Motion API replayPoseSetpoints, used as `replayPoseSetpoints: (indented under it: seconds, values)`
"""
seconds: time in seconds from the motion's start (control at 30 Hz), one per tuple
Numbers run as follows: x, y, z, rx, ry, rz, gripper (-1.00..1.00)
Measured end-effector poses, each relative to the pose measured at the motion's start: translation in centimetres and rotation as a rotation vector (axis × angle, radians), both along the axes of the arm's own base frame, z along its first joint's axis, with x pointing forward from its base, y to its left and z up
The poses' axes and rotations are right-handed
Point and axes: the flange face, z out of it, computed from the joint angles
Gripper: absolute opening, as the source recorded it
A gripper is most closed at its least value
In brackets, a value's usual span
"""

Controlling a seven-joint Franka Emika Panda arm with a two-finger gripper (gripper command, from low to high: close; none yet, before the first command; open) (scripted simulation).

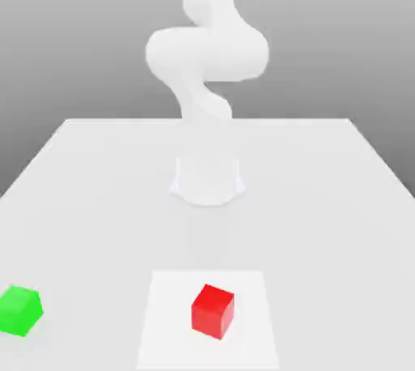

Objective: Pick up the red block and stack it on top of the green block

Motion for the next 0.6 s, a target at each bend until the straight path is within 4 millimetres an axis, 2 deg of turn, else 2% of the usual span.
replayPoseSetpoints:
  seconds: [0.13, 0.3, 0.43, 0.6]
  values:
    - [4.5, 0.2, -8.4, 0.041, 0.136, -0.062, 0.0]
    - [7.6, 0.3, -19.1, 0.081, 0.299, -0.144, 0.0]
    - [8.1, 0.4, -27.8, 0.108, 0.428, -0.213, 0.0]
    - [6.5, 0.5, -38.3, 0.133, 0.589, -0.304, 0.0]
